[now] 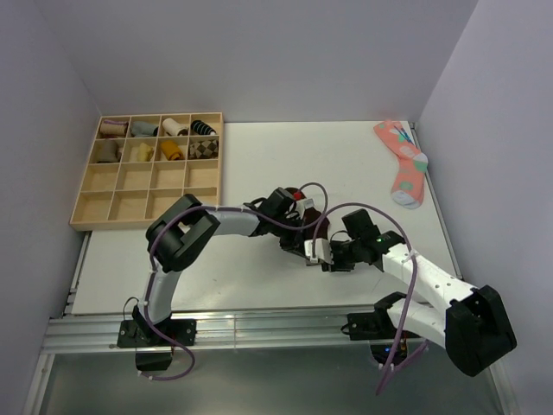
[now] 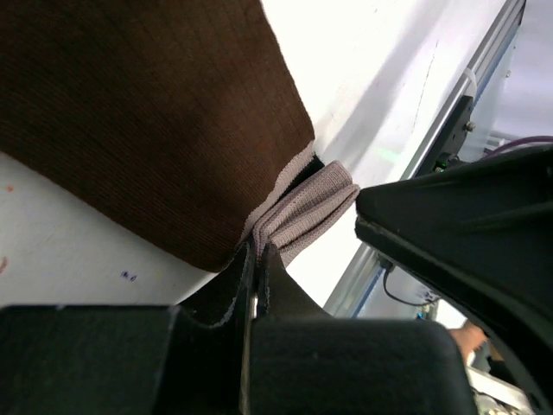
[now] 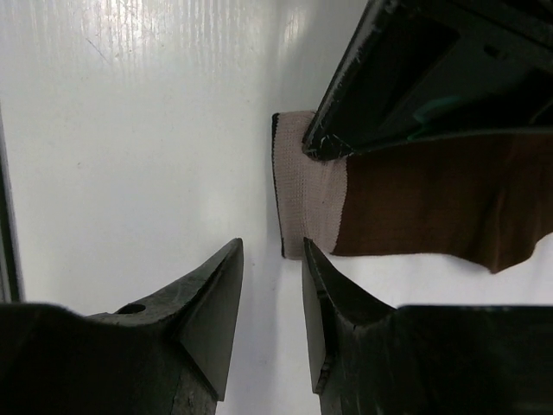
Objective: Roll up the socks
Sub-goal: Roll the sock at the center of the board.
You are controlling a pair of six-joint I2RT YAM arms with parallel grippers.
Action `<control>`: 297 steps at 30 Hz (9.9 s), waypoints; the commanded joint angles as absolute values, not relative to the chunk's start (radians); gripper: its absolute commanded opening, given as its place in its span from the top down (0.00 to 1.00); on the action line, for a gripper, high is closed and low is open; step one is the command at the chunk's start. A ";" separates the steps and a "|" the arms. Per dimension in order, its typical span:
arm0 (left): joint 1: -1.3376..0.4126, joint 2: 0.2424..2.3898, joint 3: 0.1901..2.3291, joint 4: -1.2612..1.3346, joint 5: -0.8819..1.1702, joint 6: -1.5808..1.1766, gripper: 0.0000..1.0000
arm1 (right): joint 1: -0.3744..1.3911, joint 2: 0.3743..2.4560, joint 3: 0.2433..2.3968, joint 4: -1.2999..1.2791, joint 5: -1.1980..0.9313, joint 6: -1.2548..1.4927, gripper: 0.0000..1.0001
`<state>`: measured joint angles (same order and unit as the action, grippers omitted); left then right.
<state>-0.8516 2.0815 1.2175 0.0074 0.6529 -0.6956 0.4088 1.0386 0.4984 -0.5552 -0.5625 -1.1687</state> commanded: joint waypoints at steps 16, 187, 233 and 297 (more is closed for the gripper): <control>-0.810 2.143 1.295 -0.190 0.741 -0.643 1.00 | 0.577 1.029 0.468 -0.396 -0.437 -1.164 0.61; -1.005 1.956 0.810 0.768 0.247 -0.287 0.47 | 0.207 2.086 1.276 -1.201 -0.758 -0.983 0.88; -0.976 1.956 0.997 0.126 0.254 -0.534 1.00 | -0.107 1.436 0.964 -0.661 -0.896 -0.738 0.51; -0.810 2.214 1.486 -0.574 0.653 -0.500 1.00 | 0.695 1.075 0.311 -0.095 -0.333 -1.011 0.62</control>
